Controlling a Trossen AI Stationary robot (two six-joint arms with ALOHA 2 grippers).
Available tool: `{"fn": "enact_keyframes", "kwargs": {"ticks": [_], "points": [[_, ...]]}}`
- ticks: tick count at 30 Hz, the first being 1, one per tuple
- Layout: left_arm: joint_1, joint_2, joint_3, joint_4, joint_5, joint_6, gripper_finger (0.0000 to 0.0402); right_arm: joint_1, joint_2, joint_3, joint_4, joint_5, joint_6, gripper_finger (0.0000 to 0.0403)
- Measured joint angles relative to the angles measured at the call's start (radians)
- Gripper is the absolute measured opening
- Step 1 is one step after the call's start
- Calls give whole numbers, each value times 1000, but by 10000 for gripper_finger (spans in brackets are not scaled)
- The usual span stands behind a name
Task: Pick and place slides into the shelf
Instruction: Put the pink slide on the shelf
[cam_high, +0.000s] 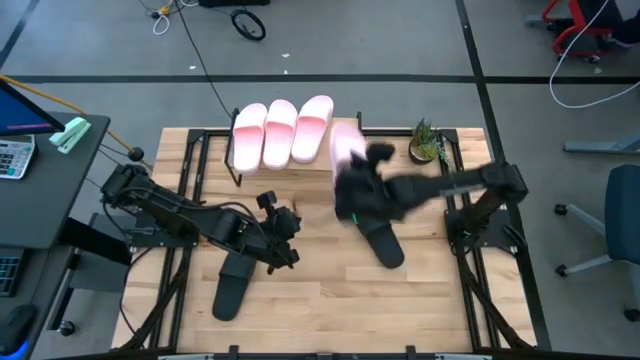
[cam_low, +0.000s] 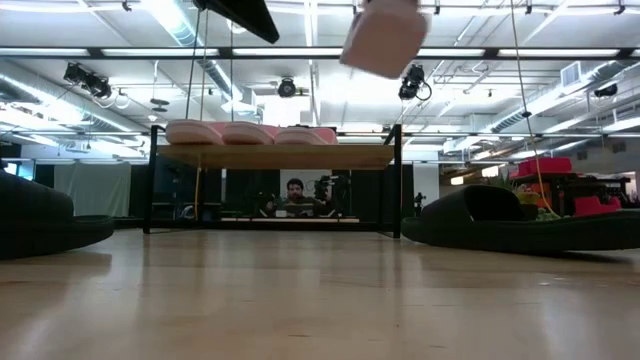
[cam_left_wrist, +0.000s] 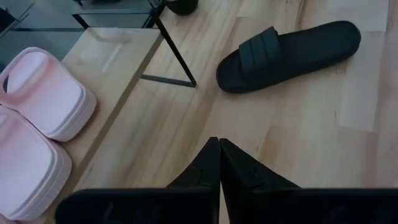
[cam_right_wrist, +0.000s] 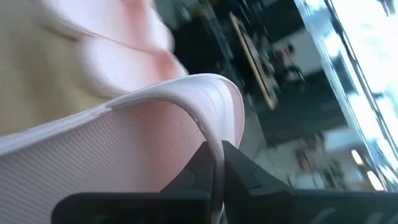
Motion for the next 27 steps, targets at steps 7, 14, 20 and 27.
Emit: {"fn": "enact_keyframes", "kwargs": {"ticks": [7,14,20,27], "points": [[-3,0,0,-1,0,-3,22,-312,0,0,295,-328,-189,12],[-3,0,0,-45,0,-9,4,-450,0,-44,414,-565,-209,10],[-3,0,0,-117,0,-83,21,-501,0,-149,457,-568,-201,12],[-3,1,0,-152,1,-138,20,-543,-3,-281,598,-530,-197,12]]}}
